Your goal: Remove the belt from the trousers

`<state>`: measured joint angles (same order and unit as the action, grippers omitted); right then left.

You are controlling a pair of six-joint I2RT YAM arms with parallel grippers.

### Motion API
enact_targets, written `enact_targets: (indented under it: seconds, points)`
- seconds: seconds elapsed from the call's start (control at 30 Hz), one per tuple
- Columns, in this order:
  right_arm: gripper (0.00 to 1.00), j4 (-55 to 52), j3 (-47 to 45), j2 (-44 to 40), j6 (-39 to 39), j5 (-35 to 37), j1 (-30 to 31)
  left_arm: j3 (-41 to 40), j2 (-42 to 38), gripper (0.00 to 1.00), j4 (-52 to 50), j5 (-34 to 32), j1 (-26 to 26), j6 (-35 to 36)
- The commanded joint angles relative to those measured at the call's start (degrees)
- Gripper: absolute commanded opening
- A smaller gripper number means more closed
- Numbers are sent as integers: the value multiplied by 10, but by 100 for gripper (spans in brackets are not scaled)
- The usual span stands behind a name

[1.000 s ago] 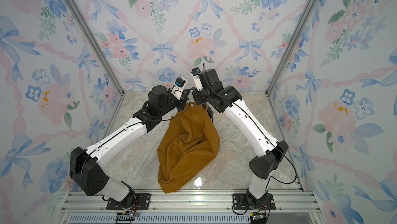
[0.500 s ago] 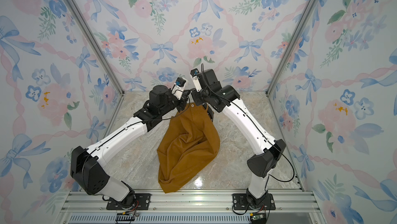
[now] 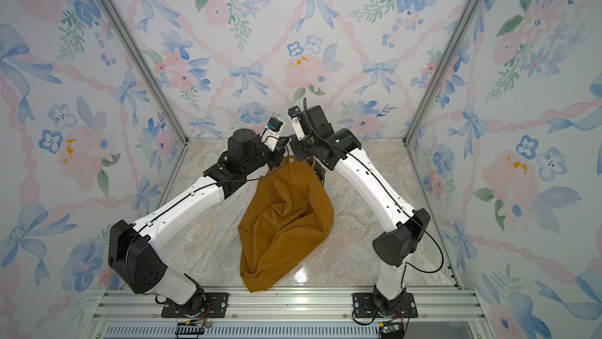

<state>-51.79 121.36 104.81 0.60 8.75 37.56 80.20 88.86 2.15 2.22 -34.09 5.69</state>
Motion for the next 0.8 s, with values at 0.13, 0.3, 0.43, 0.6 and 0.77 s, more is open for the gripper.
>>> enact_targets:
  seconds: [0.13, 0.3, 0.43, 0.6, 0.77]
  points:
    - [13, -22, 11, 15, 0, 4, 3, 23, -2, 0, 22, 15, -3, -26]
    - [0, -11, 2, 5, -2, 2, 2, 23, -2, 0, 20, 13, -3, -25]
    - [0, -8, -6, -1, -12, -13, -4, 21, -2, 0, 20, 11, -3, -24]
    - [0, 11, -35, -15, -25, -25, -17, 36, -9, 0, 21, -4, 2, -36]
    - [0, 35, -84, -17, -44, -34, -24, 92, -19, 0, 22, 23, 12, -61]
